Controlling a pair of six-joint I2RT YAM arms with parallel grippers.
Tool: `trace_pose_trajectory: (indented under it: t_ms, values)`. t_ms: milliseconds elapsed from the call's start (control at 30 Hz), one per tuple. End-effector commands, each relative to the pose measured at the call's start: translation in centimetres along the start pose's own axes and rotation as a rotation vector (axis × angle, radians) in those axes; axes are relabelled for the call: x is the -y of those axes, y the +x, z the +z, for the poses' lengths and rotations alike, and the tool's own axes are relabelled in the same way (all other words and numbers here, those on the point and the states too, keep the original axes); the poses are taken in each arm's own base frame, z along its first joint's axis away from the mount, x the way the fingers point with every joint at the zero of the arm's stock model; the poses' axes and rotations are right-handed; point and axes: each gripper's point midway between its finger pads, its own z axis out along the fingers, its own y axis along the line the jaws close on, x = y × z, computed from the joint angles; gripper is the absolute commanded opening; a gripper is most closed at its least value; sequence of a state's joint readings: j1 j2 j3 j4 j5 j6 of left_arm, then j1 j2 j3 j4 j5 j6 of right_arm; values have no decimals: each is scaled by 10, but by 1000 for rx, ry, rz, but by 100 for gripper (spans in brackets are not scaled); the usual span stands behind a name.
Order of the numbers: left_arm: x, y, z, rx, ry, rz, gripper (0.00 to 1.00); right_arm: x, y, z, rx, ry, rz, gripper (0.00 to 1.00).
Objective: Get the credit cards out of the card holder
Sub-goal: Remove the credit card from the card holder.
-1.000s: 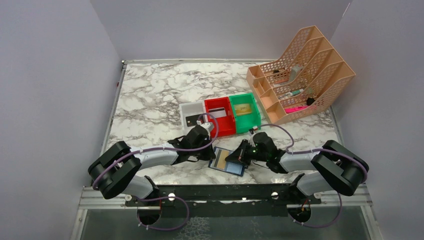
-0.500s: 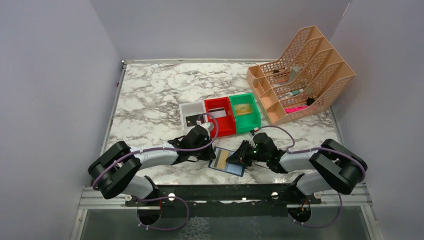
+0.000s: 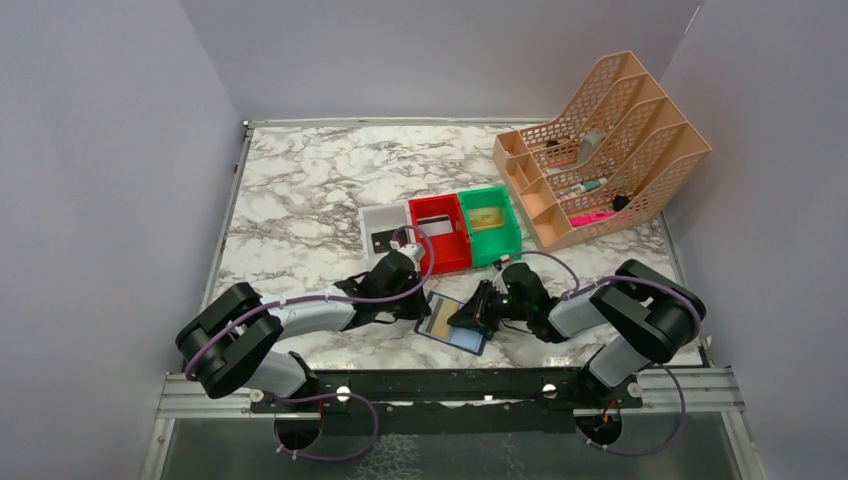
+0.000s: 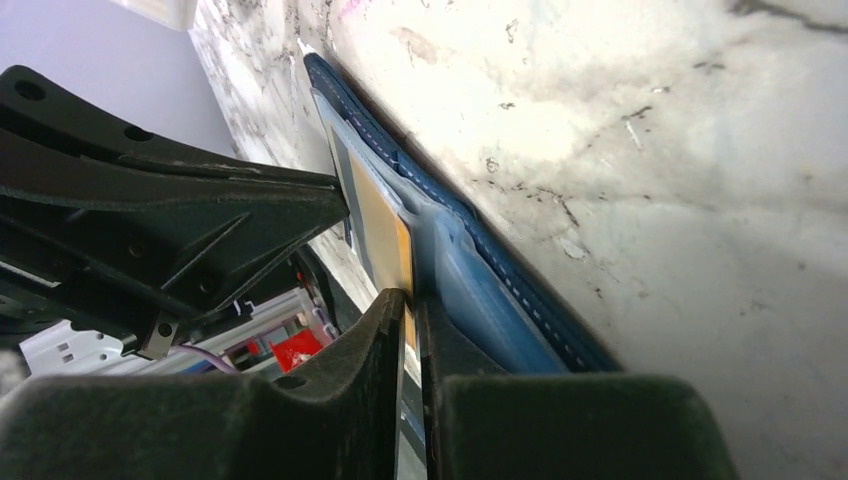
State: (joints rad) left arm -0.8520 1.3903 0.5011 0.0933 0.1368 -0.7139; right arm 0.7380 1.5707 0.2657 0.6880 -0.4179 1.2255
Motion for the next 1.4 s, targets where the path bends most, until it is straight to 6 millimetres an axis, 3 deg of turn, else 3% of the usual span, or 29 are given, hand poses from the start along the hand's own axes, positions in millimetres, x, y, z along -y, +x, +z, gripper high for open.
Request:
trace_pose_trajectory:
  t_ms: [0, 333, 767, 1233, 1367]
  values:
    - [-25, 36, 2, -105, -73, -17, 0, -6, 4, 4, -16, -63, -16, 12]
    - [-27, 35, -1, -89, -82, -22, 0, -23, -2, -6, 38, -128, -12, 1]
    - [-36, 28, -13, -37, -133, -26, 0, 1, -3, -18, 87, -9, 25, 1]
    - [-30, 20, -19, -11, -120, -16, 0, 19, -5, -32, 119, 89, -16, 1]
    - [-20, 11, -23, 2, -94, 14, 31, 15, -6, -28, 104, 86, -24, 1]
